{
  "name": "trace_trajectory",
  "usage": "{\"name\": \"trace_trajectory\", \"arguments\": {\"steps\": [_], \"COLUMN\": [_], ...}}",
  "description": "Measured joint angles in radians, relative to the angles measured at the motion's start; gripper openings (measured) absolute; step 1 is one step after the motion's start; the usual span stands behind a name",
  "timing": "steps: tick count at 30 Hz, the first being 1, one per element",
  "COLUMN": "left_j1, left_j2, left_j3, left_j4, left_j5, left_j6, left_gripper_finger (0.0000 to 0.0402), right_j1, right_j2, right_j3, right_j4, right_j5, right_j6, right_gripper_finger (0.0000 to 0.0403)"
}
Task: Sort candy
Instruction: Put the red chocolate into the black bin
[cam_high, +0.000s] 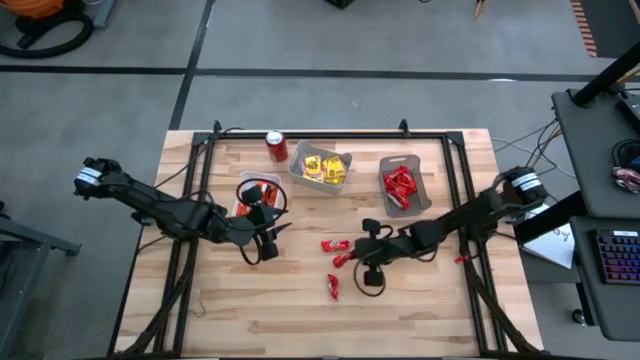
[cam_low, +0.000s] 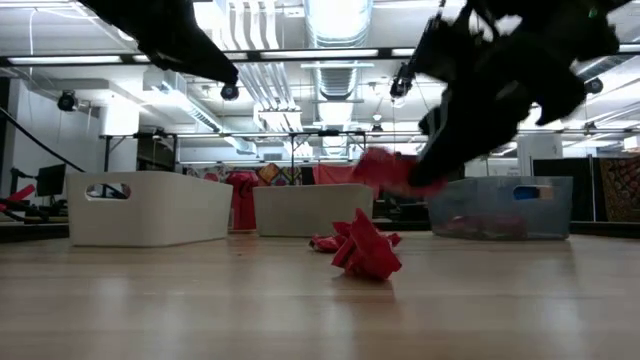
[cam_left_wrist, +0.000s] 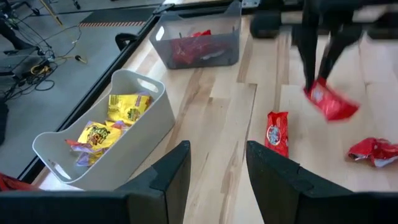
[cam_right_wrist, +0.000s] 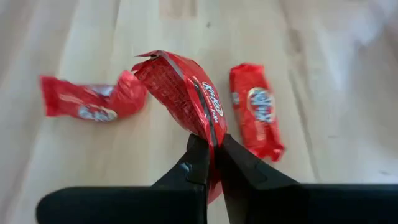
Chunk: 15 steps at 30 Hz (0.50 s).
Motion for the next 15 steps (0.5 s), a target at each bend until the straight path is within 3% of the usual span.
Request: {"name": "trace_trajectory", "arguments": {"steps": [8,15], "left_j1": [0.0,0.0], "left_j2": [0.053,0.071], "left_j3": [0.0,0.0], "left_j4": [0.1,0.11], "left_j5": [-0.001,-0.023], "left_j6": [0.024,0.031], "left_gripper_finger": [0.0139,0.0139], "right_j1": [-0.085,-0.26], "right_j2": [-0.257,-0.447], "right_j3": [0.0,0.0], "right_j4": [-0.202,-0.53], "right_j5": [0.102,0.235], "right_j6": [0.092,0.408], "right_gripper_finger": [0.0018,0.0018]}}
